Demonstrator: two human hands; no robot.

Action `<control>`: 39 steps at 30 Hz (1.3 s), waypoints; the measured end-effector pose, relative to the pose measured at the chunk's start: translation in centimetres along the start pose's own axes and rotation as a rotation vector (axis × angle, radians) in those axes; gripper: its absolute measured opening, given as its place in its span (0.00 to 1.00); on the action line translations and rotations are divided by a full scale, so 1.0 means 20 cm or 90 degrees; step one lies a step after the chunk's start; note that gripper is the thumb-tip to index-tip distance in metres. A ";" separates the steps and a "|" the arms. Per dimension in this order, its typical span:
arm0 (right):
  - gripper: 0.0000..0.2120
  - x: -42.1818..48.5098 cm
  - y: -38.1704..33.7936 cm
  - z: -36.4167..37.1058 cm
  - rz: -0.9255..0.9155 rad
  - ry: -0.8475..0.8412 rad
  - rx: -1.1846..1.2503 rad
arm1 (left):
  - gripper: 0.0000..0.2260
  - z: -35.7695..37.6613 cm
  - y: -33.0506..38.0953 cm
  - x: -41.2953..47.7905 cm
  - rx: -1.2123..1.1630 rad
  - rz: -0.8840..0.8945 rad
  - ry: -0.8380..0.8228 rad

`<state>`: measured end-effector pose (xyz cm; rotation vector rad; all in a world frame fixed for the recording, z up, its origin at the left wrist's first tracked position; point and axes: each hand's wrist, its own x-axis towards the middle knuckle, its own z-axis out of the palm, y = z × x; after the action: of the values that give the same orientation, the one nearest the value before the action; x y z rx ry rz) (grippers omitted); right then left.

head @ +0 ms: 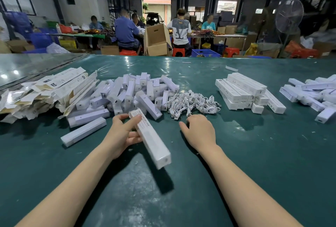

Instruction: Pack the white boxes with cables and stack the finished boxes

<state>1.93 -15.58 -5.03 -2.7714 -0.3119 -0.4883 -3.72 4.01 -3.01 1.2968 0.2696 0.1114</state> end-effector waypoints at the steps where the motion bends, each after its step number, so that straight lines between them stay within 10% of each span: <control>1: 0.18 0.00 0.01 0.00 -0.007 0.012 0.008 | 0.14 0.00 0.00 0.00 0.016 0.008 0.003; 8: 0.31 0.03 0.02 0.04 0.029 -0.160 -0.030 | 0.11 0.01 0.03 -0.07 0.267 0.033 -0.138; 11: 0.24 0.03 0.02 0.02 0.050 -0.059 0.028 | 0.10 0.04 0.02 -0.08 0.436 0.073 -0.128; 16: 0.10 -0.02 0.01 -0.03 0.071 0.135 0.071 | 0.38 0.07 0.01 -0.15 0.909 0.191 -0.205; 22: 0.04 -0.03 0.00 -0.04 0.071 0.103 0.107 | 0.21 0.02 0.03 -0.11 0.961 0.317 -0.125; 39: 0.14 -0.03 0.02 -0.03 -0.100 -0.087 0.269 | 0.22 -0.04 -0.04 0.00 1.074 0.430 -0.092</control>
<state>1.32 -16.20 -4.76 -2.3800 -0.5929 -0.2337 -3.89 4.49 -3.89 3.0250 -0.3409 0.4095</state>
